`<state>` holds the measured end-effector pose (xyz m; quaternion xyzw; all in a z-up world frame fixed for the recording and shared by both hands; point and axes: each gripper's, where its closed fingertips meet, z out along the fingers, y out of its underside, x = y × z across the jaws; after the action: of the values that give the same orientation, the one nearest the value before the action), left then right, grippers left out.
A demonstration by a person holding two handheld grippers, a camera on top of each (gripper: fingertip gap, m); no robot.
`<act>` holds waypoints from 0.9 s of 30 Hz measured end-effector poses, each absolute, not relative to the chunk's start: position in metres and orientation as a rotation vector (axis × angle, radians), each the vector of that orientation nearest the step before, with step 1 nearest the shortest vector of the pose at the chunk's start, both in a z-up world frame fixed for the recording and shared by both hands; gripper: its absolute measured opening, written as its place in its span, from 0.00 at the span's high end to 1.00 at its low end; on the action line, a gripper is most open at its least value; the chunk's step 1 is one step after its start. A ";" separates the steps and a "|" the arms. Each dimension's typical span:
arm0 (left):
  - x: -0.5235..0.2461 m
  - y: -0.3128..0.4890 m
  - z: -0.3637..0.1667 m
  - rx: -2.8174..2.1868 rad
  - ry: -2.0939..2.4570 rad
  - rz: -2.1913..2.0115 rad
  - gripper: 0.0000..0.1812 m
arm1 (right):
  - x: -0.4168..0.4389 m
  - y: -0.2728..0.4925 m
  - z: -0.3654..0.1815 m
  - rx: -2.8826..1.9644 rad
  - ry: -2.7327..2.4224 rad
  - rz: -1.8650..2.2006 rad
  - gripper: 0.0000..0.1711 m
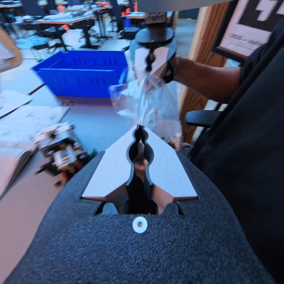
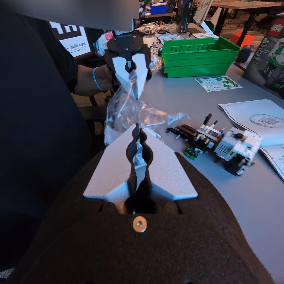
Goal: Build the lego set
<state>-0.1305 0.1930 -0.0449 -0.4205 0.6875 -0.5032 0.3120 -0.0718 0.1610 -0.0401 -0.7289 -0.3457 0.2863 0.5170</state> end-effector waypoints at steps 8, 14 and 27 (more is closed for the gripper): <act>-0.115 0.206 -0.045 -1.073 1.852 -1.214 1.00 | -0.072 0.177 -0.038 -1.795 -0.841 0.654 1.00; -0.110 0.218 -0.041 -1.090 1.871 -1.377 0.79 | -0.065 0.156 0.003 -1.602 -0.825 0.815 1.00; -0.079 0.172 -0.057 -0.889 2.190 -1.730 1.00 | -0.058 0.154 0.004 -1.505 -0.865 0.979 1.00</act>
<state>-0.0793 0.1720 -0.0568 -0.3019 0.7435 -0.5872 0.1060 -0.0576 0.1540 0.0045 -0.6340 -0.3643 0.4125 0.5433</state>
